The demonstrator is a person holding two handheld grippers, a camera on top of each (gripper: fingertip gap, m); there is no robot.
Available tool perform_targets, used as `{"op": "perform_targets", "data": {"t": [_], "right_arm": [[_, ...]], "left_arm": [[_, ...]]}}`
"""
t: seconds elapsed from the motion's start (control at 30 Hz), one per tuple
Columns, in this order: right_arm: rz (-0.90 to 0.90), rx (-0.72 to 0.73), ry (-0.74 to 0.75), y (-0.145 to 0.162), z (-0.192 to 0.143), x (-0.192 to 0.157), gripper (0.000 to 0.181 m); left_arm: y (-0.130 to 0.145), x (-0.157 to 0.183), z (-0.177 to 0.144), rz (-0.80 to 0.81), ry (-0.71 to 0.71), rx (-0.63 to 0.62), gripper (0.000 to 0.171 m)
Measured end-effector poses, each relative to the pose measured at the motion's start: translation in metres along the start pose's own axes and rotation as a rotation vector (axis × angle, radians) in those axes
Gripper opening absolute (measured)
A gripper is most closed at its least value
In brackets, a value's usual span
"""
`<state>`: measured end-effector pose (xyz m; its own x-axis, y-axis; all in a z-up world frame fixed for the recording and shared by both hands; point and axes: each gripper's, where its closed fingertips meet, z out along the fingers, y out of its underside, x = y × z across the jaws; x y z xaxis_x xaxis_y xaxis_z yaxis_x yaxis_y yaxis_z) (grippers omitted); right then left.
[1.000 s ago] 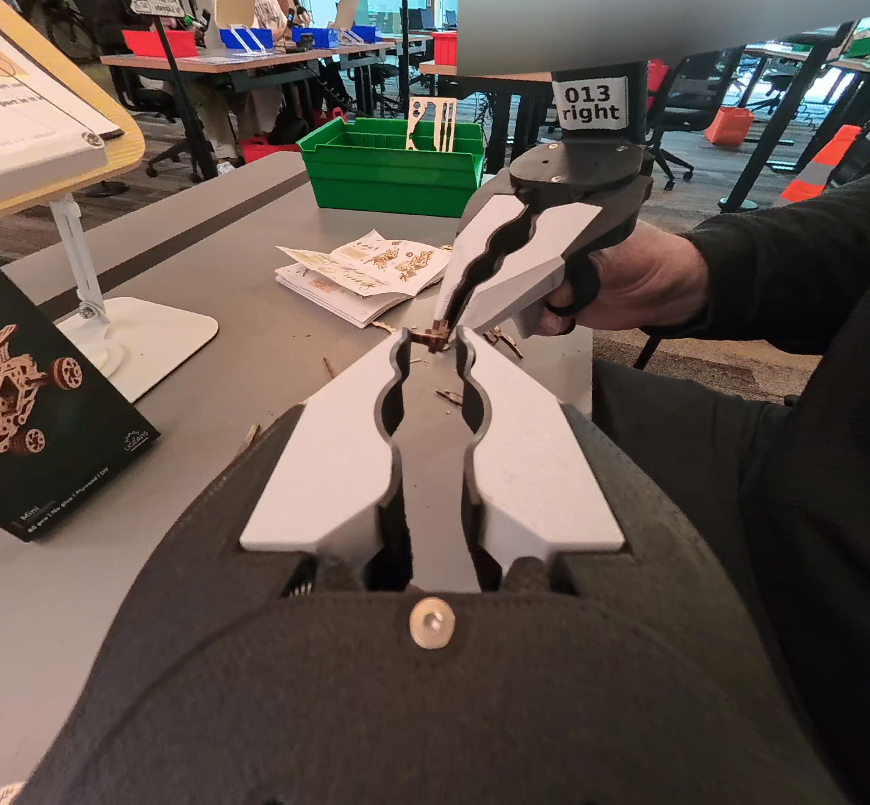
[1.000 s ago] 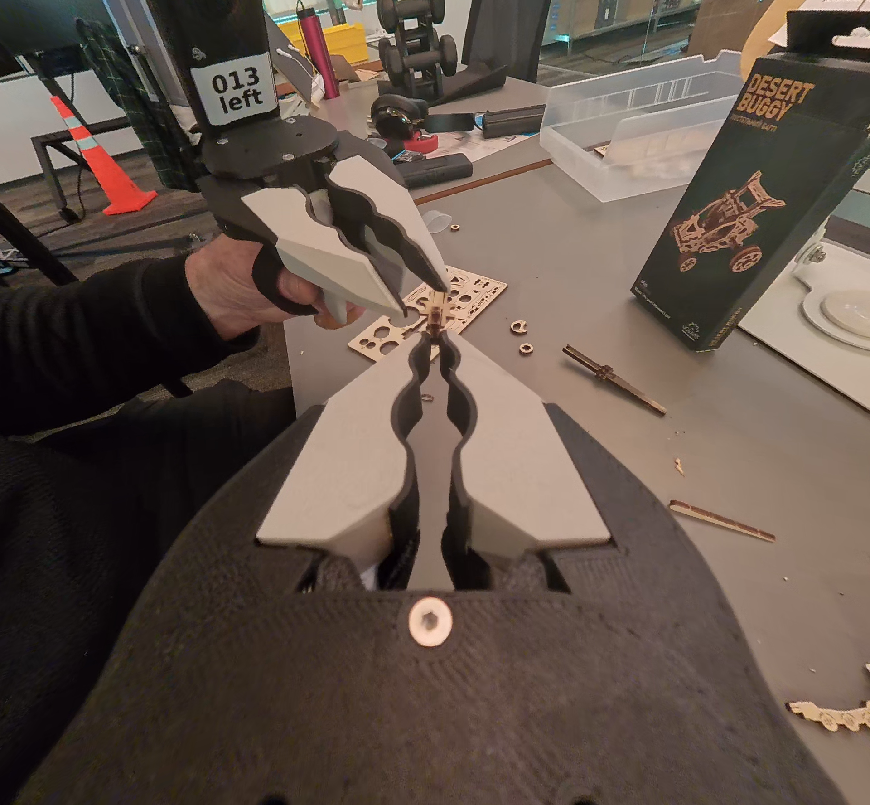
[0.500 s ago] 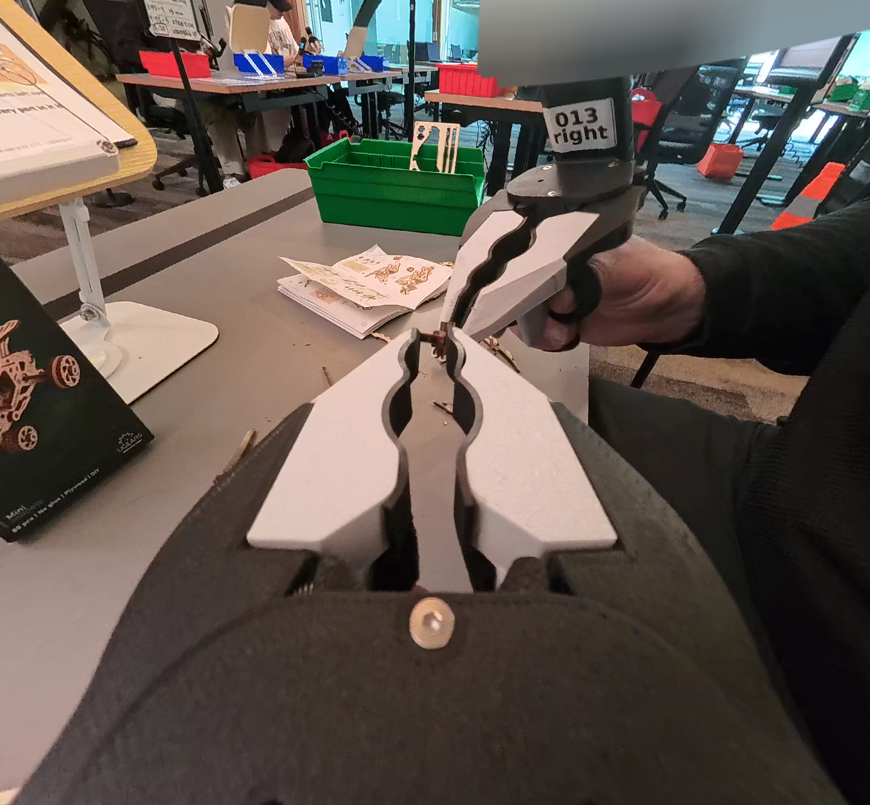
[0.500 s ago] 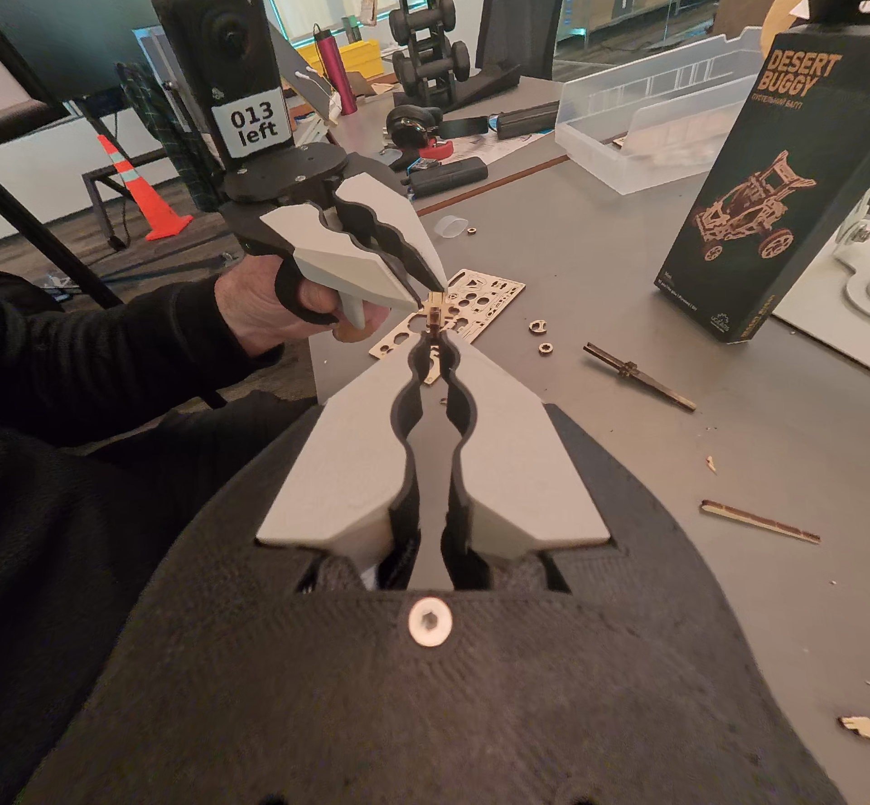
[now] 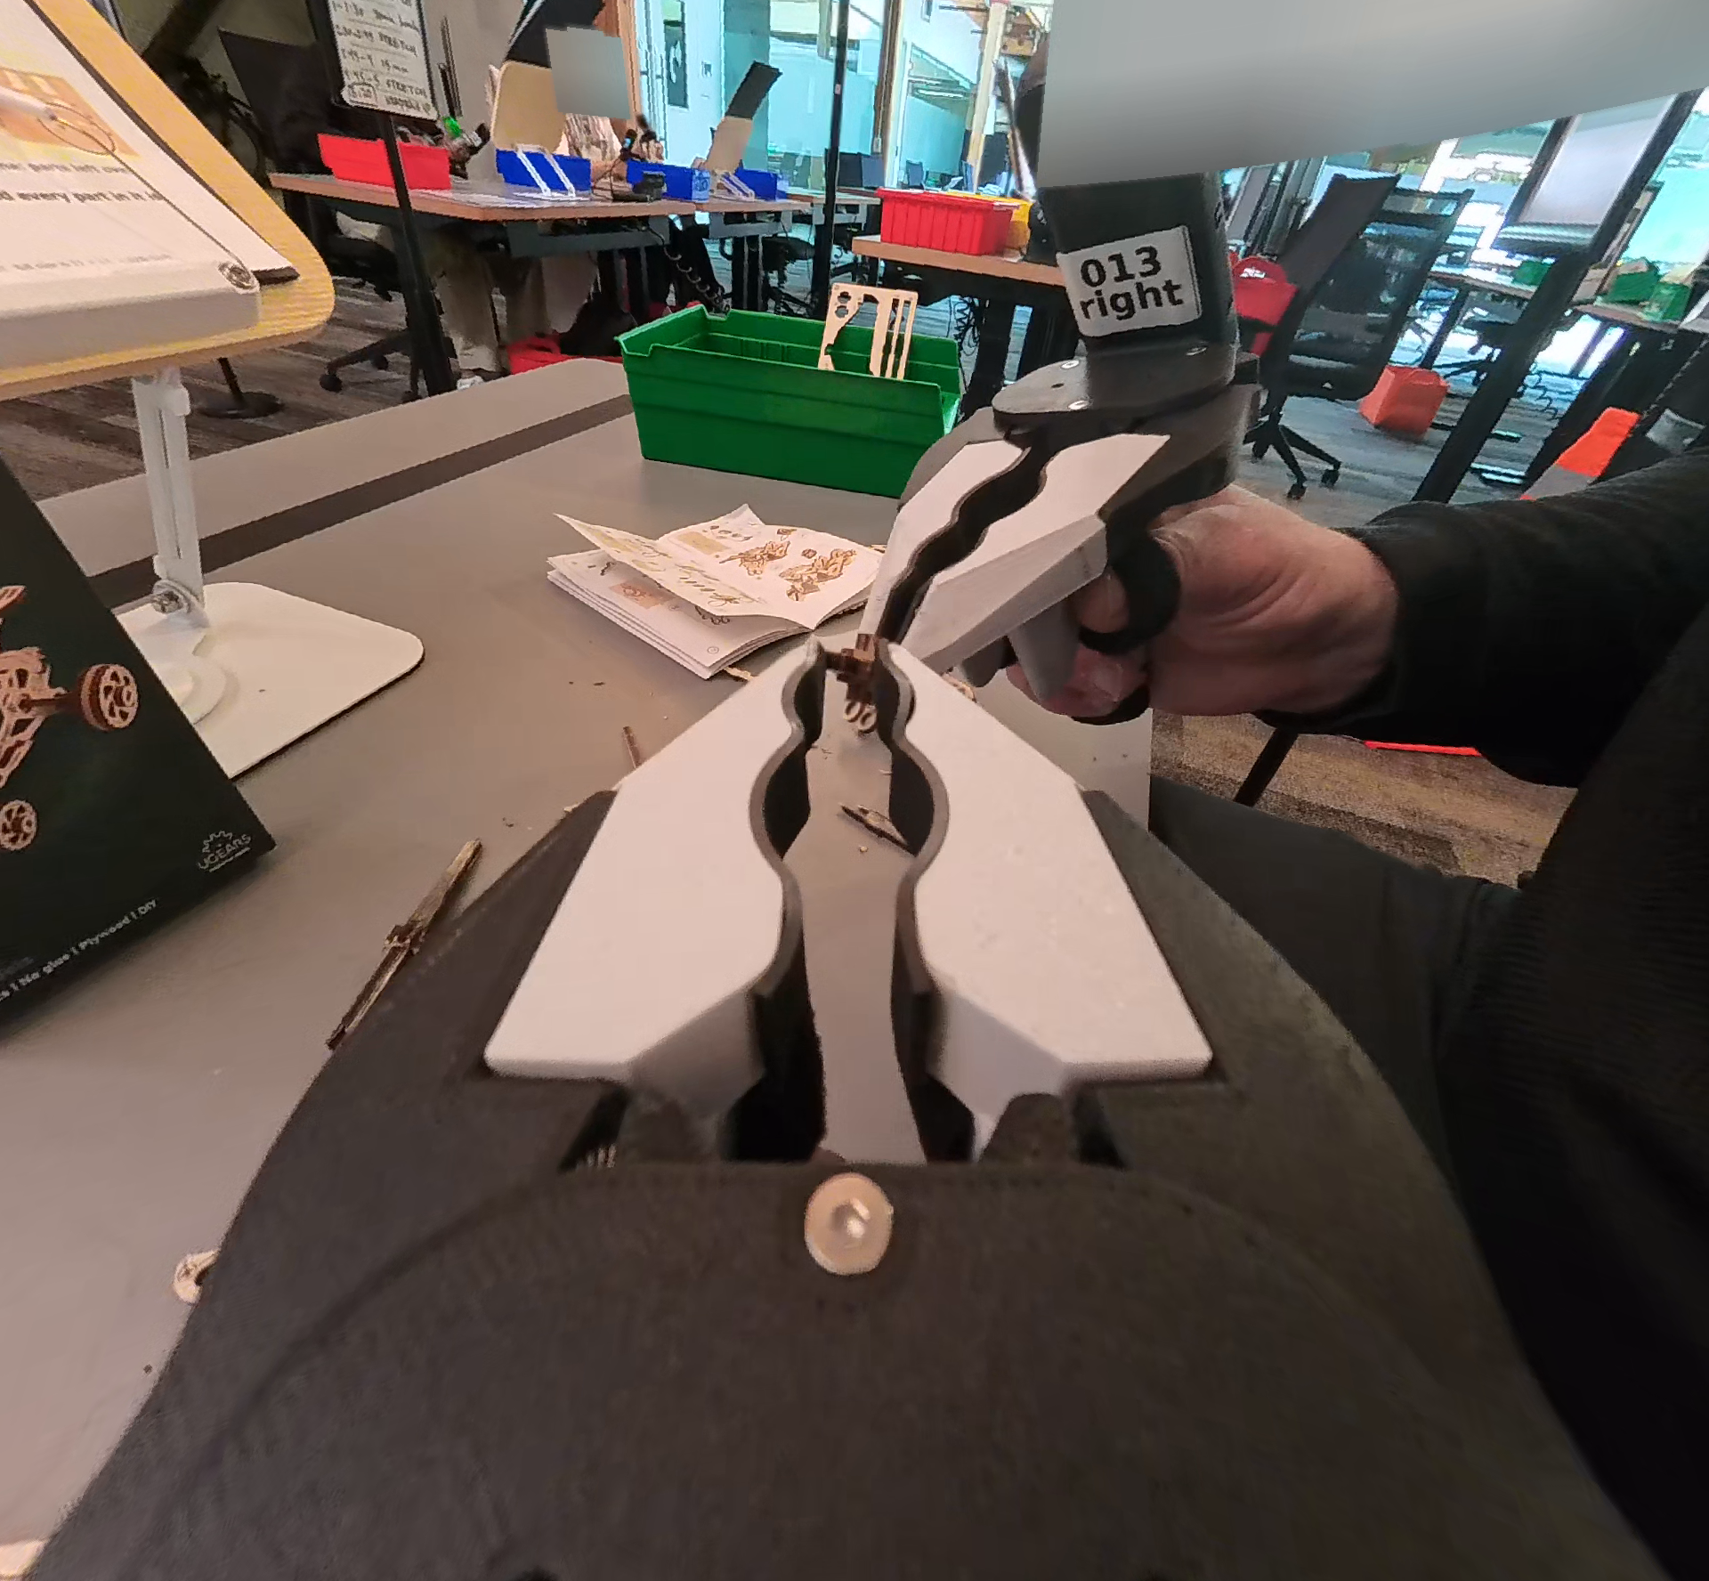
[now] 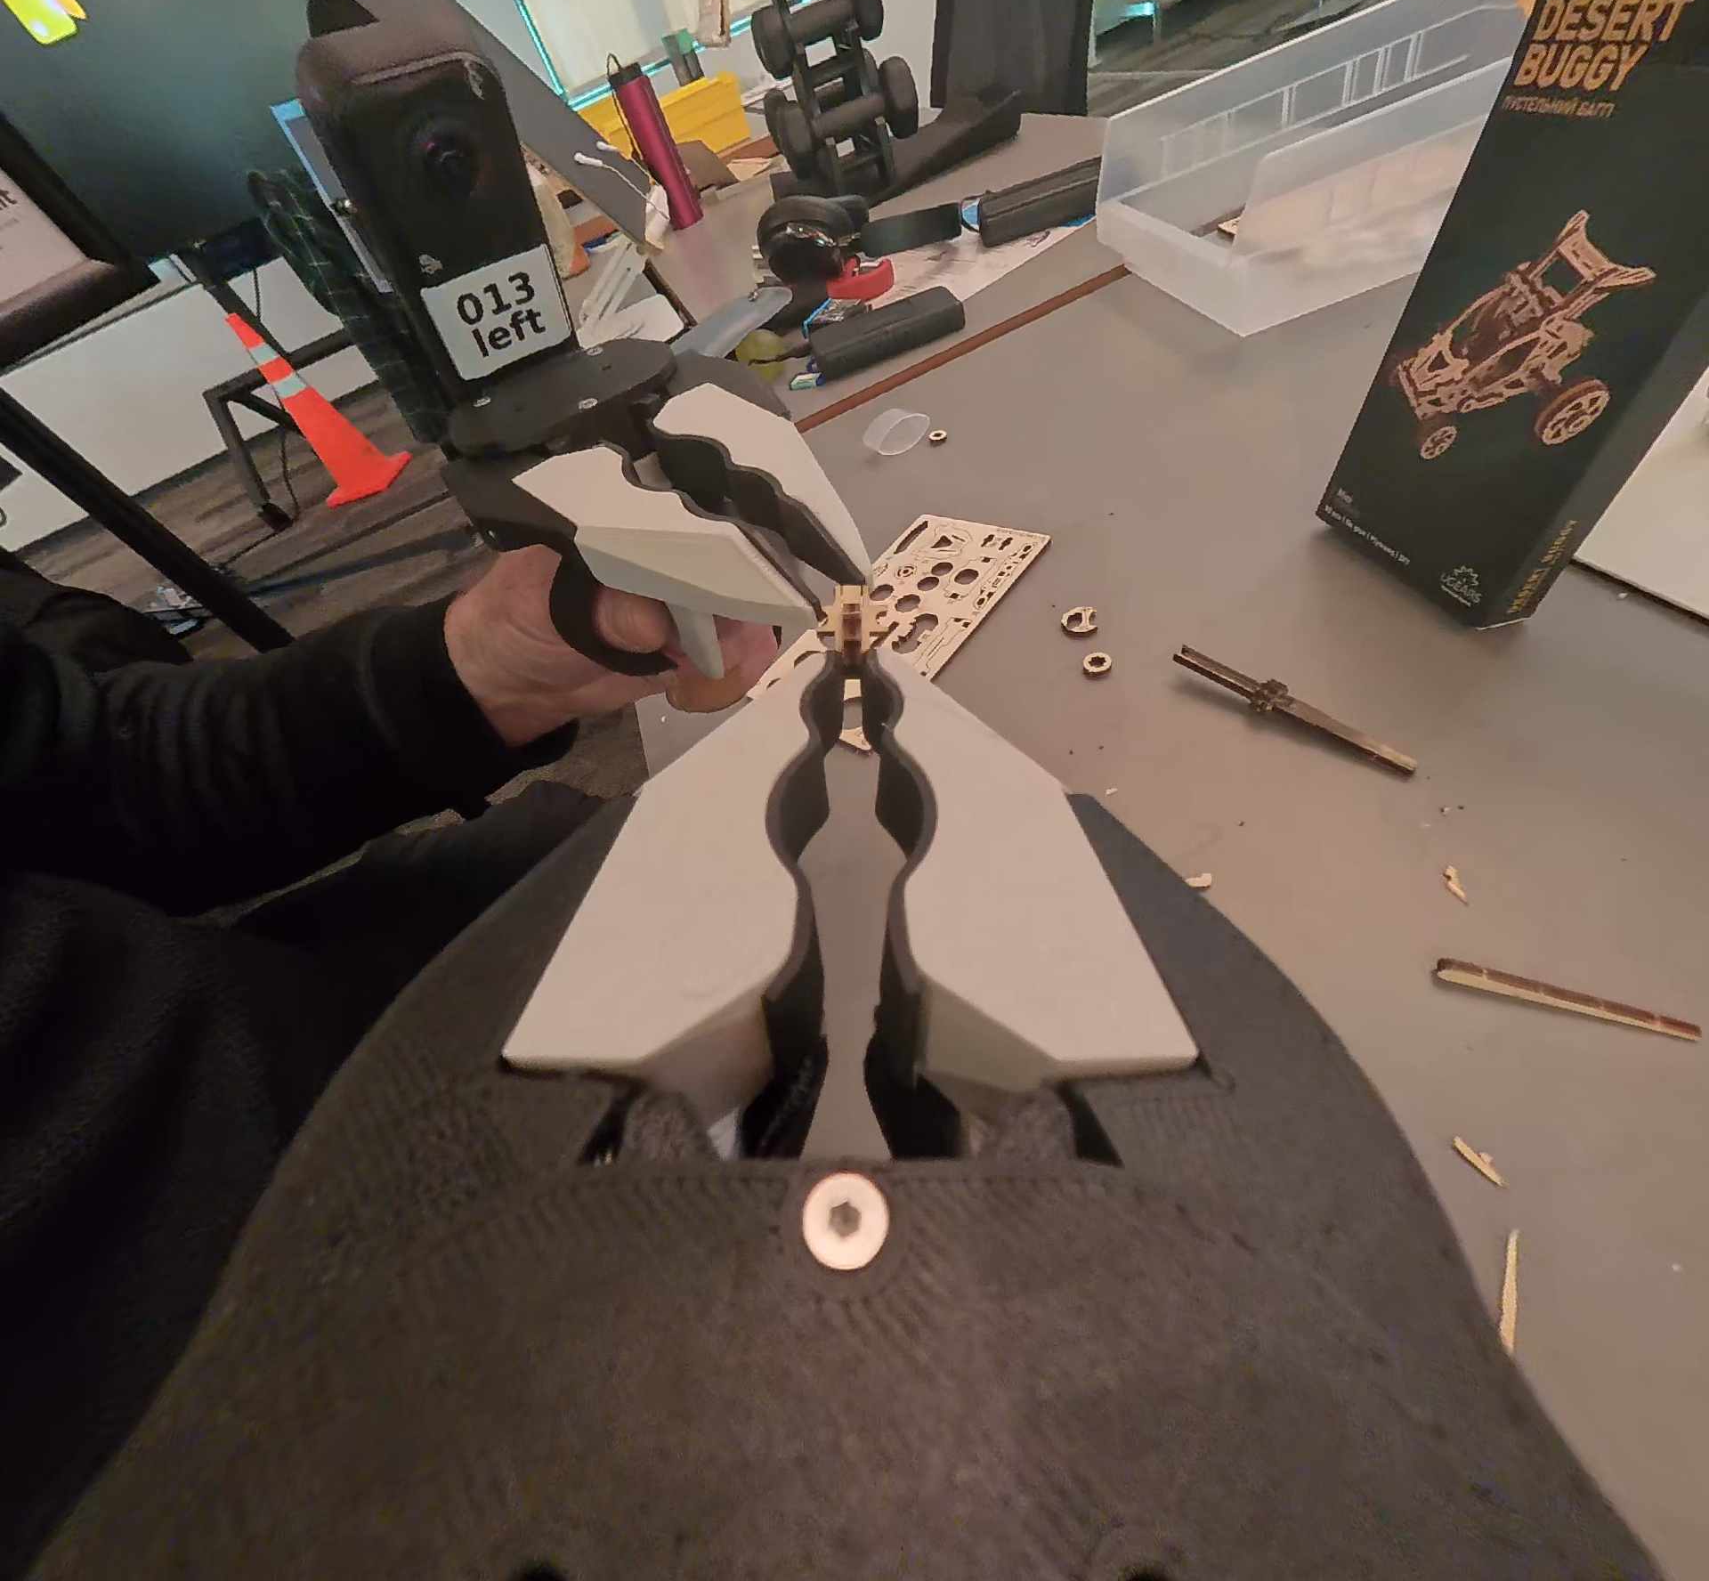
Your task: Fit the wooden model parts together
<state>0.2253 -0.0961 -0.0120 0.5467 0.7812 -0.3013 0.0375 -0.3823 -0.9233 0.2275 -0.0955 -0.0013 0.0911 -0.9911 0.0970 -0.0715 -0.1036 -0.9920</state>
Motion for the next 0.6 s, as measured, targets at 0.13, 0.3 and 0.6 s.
{"op": "perform_targets", "data": {"t": [0.13,0.3,0.6], "right_arm": [[0.027,0.001,-0.025,0.0021,0.0049,-0.0037,0.001],[0.011,0.008,-0.020,0.0013,0.0027,-0.0021,0.001],[0.010,-0.008,-0.025,0.0052,0.0050,-0.0023,0.000]], "left_arm": [[-0.0031,0.0006,-0.0005,-0.027,0.011,0.027,0.008],[0.0007,-0.0012,-0.0026,-0.114,0.054,0.066,0.007],[-0.0007,0.0006,-0.0031,-0.196,0.129,0.100,0.005]]}}
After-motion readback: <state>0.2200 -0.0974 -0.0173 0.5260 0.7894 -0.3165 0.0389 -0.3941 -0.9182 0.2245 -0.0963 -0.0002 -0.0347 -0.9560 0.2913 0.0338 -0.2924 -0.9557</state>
